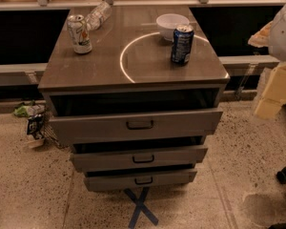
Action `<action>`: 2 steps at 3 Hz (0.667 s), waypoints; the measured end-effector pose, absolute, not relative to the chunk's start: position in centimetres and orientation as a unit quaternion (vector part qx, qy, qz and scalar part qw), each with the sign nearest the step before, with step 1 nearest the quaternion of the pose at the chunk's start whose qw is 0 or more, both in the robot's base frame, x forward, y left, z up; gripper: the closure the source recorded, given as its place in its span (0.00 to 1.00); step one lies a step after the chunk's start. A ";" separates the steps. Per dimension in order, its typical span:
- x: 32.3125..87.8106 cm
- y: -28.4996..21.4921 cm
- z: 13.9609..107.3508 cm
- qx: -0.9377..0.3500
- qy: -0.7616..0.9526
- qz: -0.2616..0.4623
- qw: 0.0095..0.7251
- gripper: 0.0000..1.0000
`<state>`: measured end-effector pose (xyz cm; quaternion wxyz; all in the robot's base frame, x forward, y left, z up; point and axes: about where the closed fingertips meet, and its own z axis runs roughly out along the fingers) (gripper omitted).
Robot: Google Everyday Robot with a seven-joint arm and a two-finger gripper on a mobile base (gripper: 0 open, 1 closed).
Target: Move pepsi can near 7up can
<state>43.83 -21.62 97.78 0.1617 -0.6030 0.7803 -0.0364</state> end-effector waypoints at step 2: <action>44.7 -21.5 96.7 -0.581 0.793 -0.016 0.183 0.00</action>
Offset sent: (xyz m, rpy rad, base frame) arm 0.0371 0.0019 -0.0463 0.2519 -0.0035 -0.1532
